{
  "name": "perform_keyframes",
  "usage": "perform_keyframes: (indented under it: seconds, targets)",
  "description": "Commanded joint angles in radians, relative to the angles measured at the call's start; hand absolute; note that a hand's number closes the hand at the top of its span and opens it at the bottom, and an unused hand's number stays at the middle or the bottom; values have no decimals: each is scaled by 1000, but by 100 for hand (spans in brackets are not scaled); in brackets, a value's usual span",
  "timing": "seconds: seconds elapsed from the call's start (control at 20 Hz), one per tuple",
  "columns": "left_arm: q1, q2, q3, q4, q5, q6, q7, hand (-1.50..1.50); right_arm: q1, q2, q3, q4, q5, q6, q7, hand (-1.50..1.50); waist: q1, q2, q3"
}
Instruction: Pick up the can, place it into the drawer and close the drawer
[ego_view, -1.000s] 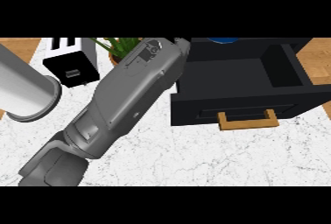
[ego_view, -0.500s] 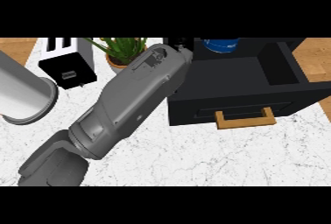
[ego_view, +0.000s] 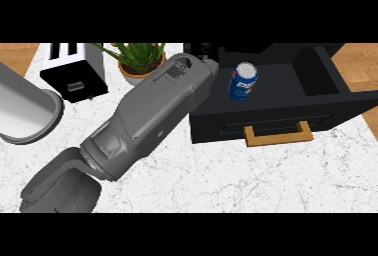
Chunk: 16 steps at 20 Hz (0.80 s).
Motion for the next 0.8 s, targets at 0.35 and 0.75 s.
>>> perform_keyframes:
  seconds: [0.35, 0.75]
  targets:
    - [26, 0, -51, 24, 94, 31, -89, -150, 7, 27, 22, -52, -2, -7, 21, -150, -10, 2, 0]
    - [12, 0, -31, -28, 157, 43, -149, -150, -84, -89, -25, -91, 199, 78, -146, -150, 4, 1, 0]
